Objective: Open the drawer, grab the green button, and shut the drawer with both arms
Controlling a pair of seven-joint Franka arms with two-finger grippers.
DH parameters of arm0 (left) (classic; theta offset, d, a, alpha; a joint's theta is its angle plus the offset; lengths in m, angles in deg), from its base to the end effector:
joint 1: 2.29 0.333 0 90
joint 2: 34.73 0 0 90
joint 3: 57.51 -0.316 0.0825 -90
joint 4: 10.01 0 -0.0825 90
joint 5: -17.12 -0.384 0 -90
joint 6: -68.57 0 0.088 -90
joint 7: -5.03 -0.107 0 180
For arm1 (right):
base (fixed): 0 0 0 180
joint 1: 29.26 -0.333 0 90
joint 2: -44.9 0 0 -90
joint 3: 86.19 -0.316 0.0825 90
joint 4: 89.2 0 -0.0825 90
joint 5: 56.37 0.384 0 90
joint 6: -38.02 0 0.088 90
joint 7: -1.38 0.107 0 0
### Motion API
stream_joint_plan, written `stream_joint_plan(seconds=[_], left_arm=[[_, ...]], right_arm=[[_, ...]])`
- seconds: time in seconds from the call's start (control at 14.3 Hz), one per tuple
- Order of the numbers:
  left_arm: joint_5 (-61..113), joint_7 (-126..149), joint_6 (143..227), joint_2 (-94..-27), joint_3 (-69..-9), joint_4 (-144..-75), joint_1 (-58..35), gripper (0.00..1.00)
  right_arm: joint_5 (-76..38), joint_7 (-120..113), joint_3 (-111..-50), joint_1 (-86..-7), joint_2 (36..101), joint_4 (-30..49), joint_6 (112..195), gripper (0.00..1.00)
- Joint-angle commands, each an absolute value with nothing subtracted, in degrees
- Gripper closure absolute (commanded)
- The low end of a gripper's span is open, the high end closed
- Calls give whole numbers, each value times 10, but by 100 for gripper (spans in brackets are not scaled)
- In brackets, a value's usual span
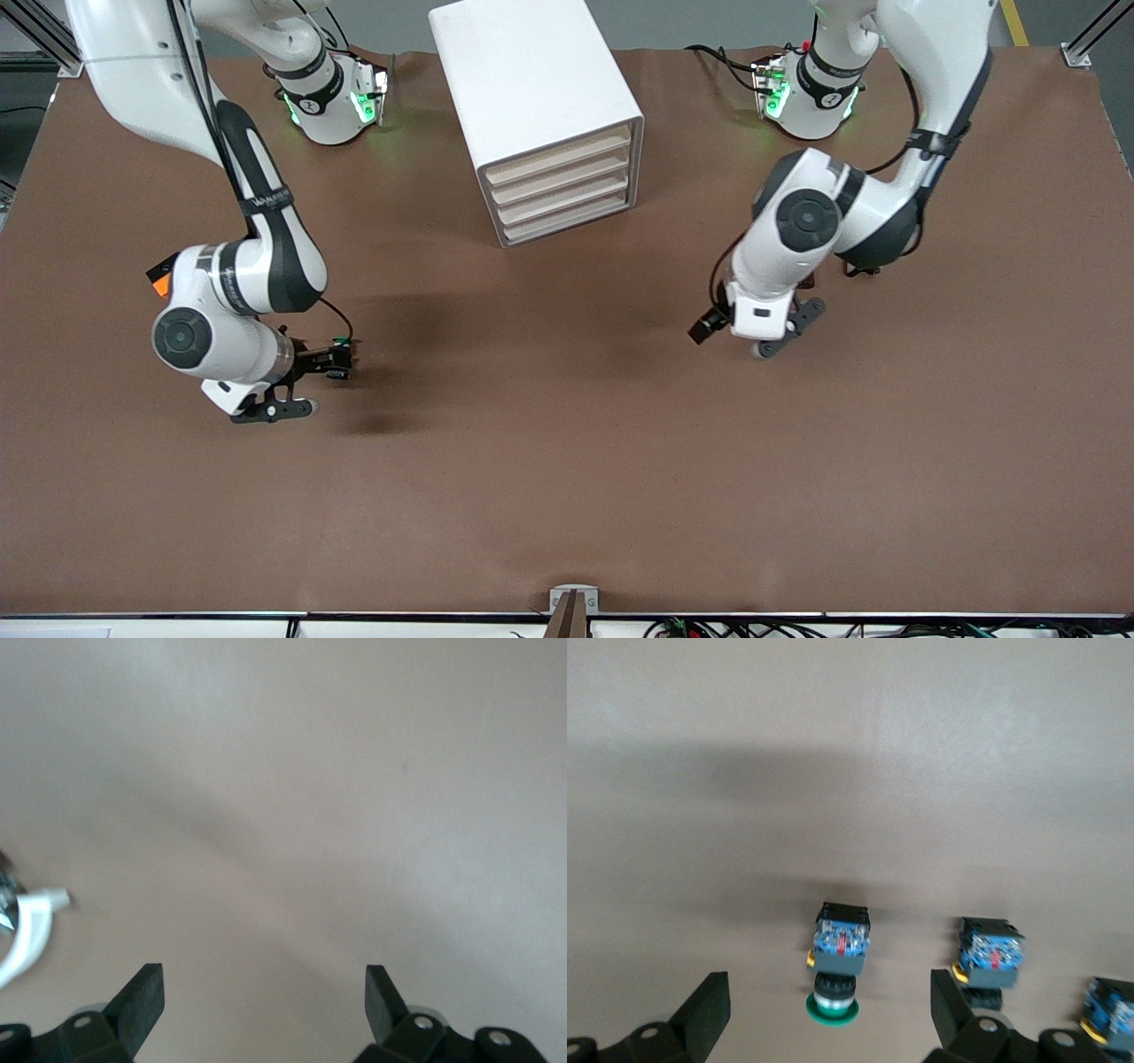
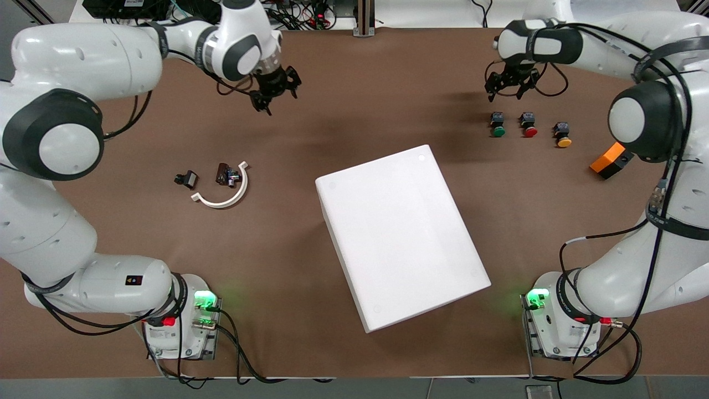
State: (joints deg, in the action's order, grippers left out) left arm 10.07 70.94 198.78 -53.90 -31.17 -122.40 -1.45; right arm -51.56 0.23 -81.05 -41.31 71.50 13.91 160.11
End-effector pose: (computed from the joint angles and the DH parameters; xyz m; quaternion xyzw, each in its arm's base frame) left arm 0.5569 -0.2489 0.3220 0.9474 0.3189 -0.0131 0.0235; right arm 0.6310 0.0841 0.2801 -0.9966 -0.0490 0.0658 0.0104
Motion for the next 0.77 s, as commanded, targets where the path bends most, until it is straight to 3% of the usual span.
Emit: stream_joint_plan(seconds=[0.0, 0.28, 0.7], left_arm=[[92, 634, 1977, -520, -304, -1221, 38, 0], [91, 523, 1925, -493, -306, -1188, 93, 0], [90, 371, 1718, -486, -306, -1034, 155, 0]], right_arm=[[-522, 4, -821, -381, 660, 153, 1576, 0], [-522, 0, -821, -355, 586, 152, 1509, 0], [-524, -2, -820, -327, 507, 115, 1407, 0]])
